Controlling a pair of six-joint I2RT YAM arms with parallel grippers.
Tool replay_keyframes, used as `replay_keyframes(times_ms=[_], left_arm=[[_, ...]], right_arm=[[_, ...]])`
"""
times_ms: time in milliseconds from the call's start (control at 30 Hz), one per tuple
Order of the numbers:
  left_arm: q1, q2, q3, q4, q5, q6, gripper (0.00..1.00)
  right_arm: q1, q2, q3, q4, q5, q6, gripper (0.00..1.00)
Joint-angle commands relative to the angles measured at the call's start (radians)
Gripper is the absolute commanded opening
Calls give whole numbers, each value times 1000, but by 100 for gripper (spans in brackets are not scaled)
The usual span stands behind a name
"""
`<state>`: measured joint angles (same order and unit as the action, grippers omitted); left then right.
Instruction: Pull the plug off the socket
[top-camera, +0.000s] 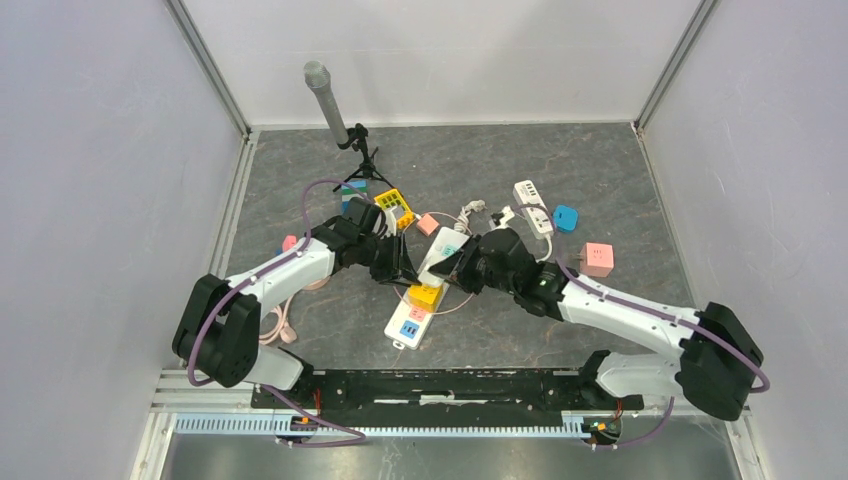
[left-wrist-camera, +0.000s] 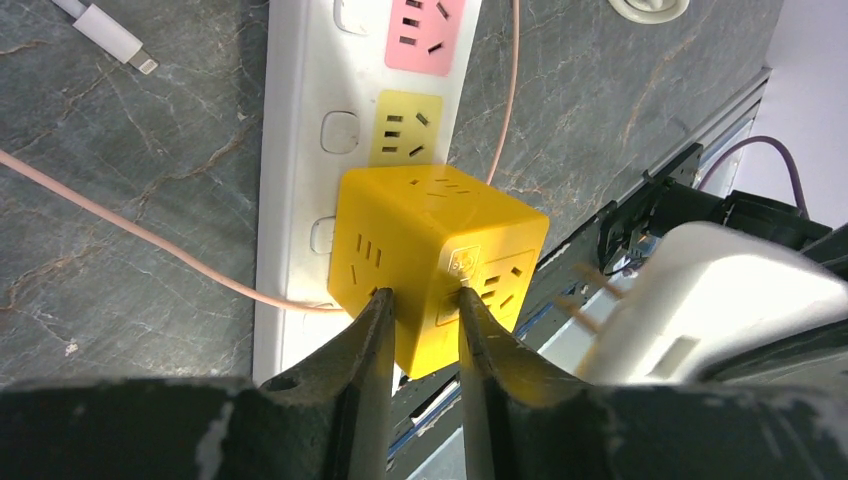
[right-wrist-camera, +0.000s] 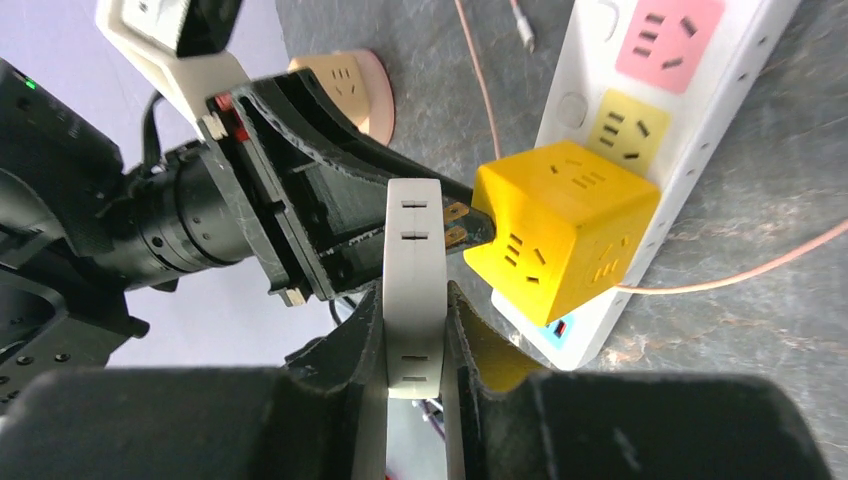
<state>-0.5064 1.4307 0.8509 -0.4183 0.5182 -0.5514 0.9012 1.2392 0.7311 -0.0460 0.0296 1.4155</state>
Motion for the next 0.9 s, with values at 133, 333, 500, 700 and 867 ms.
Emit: replay_keyframes(times_ms=[133,333,500,700,867], left_arm=[[-4,-10,60,-89,-70,48,29],[-4,-33,181,-106,-30,60,47],[-4,-40,269,-133,-29,76,63],[-4,-51,279,-150,-64,91,80],[-4,-69,262,-166,-97,107,89]], right_arm=[[-100,-156,65,-181,182,-211,0],[-274,-223,78,-355,184,-413,0],[-460,-257,80,-477,155,-573,0],[-634,-237,49,-575,99,-728,0],[-711,-251,-35,-596,51,-791,2]])
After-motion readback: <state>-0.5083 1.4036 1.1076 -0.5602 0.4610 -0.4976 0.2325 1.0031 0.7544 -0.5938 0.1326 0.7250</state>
